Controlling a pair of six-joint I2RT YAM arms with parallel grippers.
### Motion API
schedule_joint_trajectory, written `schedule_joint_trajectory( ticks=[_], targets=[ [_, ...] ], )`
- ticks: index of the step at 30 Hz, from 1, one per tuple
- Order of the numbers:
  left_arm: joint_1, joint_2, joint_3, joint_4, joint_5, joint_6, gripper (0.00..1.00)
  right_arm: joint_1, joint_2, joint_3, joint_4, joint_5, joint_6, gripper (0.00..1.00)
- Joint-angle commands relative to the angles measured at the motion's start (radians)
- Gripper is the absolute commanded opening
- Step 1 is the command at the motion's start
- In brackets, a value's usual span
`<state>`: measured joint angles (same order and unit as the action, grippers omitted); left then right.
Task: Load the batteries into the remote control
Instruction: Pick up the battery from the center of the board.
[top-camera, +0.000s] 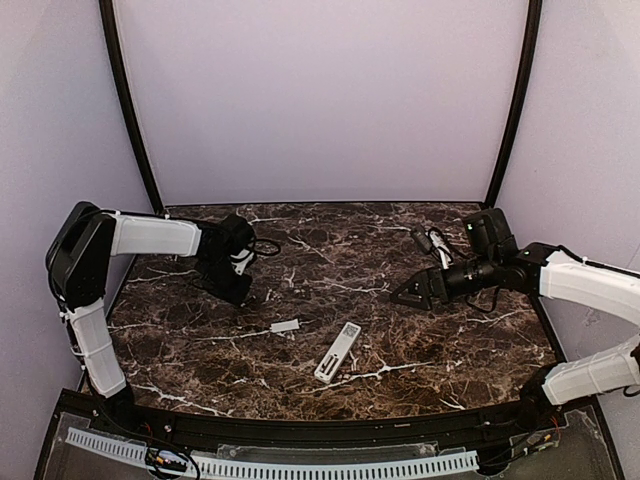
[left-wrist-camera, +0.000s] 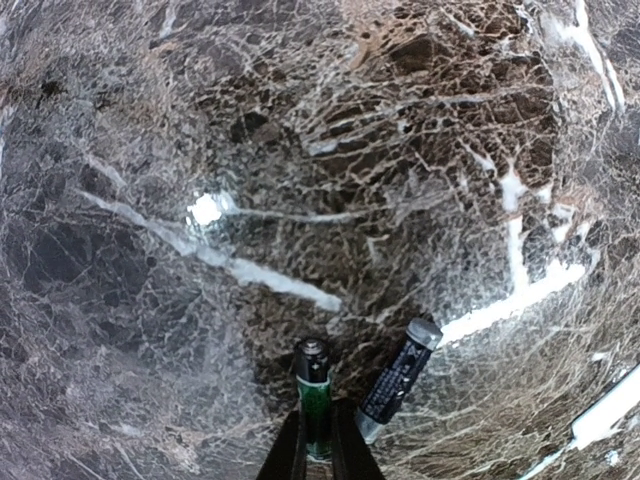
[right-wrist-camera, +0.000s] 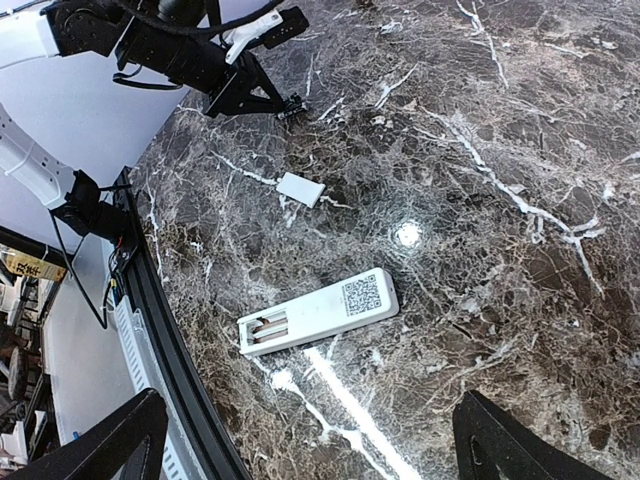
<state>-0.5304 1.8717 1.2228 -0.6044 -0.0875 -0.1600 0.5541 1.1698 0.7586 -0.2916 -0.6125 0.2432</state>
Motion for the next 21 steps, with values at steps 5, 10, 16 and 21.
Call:
schedule_joint_trajectory(
  ticks=[5,10,16,21],
  targets=[
    [0.018,0.036,0.002,-0.056,0.008,0.022,0.16,-0.009,-0.004,-0.002,0.023,-0.013,-0.008,0.99],
    [0.019,0.034,0.013,-0.064,-0.005,0.018,0.12,-0.009,-0.006,-0.004,0.022,-0.011,-0.007,0.99],
    [0.018,-0.094,0.006,-0.062,-0.014,-0.004,0.02,-0.011,0.036,-0.022,0.032,0.012,0.002,0.99],
    [-0.027,-0.293,-0.074,0.022,0.019,-0.026,0.01,-0.010,0.068,-0.056,0.059,0.037,0.013,0.96]
  ],
)
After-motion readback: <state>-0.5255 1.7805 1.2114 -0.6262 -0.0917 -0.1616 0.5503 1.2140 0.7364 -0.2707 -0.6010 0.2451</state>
